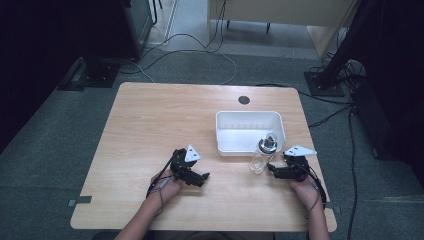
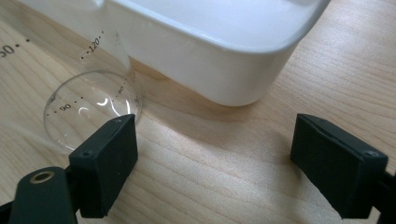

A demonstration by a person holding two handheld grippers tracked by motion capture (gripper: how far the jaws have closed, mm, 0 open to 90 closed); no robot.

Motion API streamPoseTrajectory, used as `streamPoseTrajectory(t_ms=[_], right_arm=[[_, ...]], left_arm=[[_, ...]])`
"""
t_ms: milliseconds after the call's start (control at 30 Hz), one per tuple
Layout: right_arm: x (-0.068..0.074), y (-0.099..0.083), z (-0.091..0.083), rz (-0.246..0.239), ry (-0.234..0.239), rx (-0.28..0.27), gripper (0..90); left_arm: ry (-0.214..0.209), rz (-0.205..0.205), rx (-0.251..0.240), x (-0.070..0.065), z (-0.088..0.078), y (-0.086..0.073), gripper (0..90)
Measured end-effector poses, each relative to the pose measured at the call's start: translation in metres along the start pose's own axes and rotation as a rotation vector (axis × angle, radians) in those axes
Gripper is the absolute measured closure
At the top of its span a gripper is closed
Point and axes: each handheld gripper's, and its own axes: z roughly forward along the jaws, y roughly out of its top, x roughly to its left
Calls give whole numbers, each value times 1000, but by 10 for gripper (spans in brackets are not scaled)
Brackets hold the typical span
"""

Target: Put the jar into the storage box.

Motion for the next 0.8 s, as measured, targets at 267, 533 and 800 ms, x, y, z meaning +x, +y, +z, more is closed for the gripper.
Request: streamPoseTrajectory(t_ms=[267, 533, 800], right_arm=[[-2, -2, -7, 12, 30, 20, 151], [7, 9, -19, 11, 38, 58, 153], [13, 14, -29, -2, 41, 53, 153]], left_arm=[[-1, -1, 1, 0, 0, 0, 0], [-1, -1, 0, 0, 0, 0, 0], [-1, -2, 1, 0, 1, 1, 0]])
